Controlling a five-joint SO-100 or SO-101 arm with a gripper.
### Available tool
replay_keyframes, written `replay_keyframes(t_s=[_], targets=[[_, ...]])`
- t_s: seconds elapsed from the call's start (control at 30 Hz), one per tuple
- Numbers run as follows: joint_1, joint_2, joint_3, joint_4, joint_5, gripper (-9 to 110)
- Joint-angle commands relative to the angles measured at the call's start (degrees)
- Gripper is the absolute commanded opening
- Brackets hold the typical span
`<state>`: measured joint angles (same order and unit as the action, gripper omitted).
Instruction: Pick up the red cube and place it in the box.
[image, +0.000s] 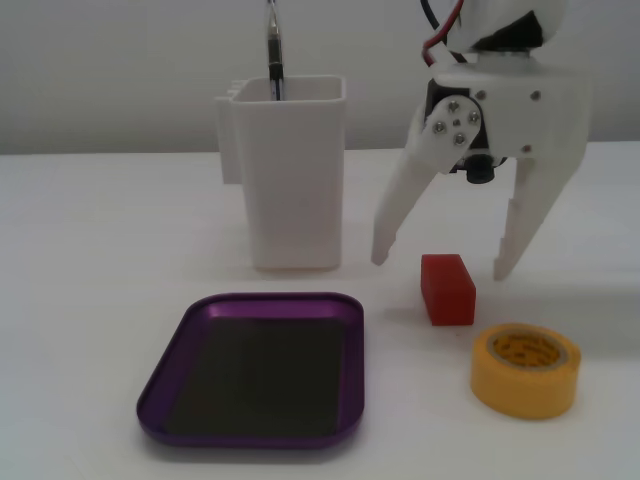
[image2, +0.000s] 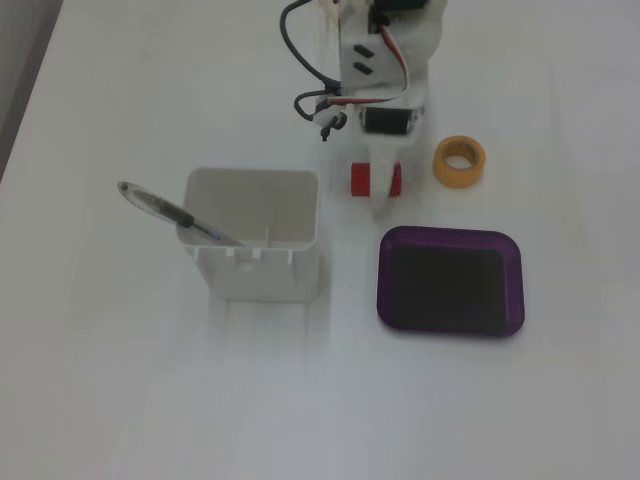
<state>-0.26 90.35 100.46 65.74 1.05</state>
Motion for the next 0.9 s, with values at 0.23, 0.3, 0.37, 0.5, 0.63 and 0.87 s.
replay_keyframes(t_s=[0.23, 0.3, 0.37, 0.5, 0.63, 0.87], targets=[[1.93, 0.26, 0.18, -1.49, -0.44, 30], [1.93, 0.26, 2.2, -3.87, -0.62, 30], [1.93, 0.26, 4.31, -5.89, -1.93, 30], [1.93, 0.26, 7.29, -9.23, -2.02, 30], [1.93, 0.26, 7.73, -9.93, -2.02, 22], [2.2, 1.05, 6.86, -9.76, -1.32, 0]])
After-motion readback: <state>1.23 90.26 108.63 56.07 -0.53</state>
